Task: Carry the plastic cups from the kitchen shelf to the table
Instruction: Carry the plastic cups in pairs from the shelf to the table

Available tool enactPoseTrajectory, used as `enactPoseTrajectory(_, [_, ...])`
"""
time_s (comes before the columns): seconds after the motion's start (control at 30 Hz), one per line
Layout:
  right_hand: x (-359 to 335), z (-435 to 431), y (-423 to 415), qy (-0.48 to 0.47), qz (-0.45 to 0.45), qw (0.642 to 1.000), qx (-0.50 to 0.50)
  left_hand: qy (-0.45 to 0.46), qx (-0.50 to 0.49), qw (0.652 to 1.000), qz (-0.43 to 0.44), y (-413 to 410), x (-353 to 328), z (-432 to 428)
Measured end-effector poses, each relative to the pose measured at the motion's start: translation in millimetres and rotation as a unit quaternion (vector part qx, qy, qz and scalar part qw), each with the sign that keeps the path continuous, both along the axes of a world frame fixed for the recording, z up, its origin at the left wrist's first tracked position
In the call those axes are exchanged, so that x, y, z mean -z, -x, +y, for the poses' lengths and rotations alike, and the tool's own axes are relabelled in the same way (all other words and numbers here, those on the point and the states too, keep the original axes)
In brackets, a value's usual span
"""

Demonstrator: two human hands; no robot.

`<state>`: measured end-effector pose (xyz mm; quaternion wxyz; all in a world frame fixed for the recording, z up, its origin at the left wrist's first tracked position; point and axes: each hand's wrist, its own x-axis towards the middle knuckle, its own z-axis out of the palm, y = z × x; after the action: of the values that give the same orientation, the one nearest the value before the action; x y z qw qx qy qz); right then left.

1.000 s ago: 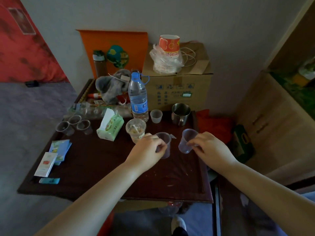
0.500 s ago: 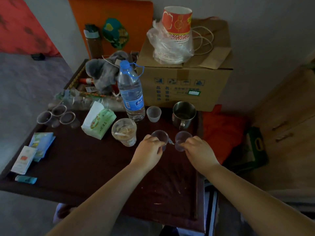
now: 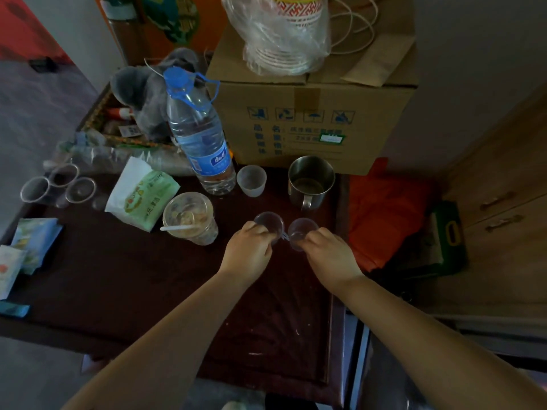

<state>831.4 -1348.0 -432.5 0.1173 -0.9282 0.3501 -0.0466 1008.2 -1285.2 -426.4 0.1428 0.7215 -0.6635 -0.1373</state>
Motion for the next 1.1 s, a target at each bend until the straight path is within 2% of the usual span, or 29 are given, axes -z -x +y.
enactPoseTrajectory(0.3, [9, -7, 2, 0.002, -0.017, 1.000, 0.003, -0.036, 0.011, 0.999, -0.007, 1, 10, -2])
enactPoseTrajectory(0.6, [15, -12, 0, -0.003, -0.040, 0.999, 0.000, -0.041, 0.015, 0.999, -0.001, 3, 16, -6])
enactPoseTrajectory(1.1, [5, -3, 0, -0.003, -0.027, 1.000, 0.008, -0.031, 0.022, 0.999, -0.010, 3, 5, 2])
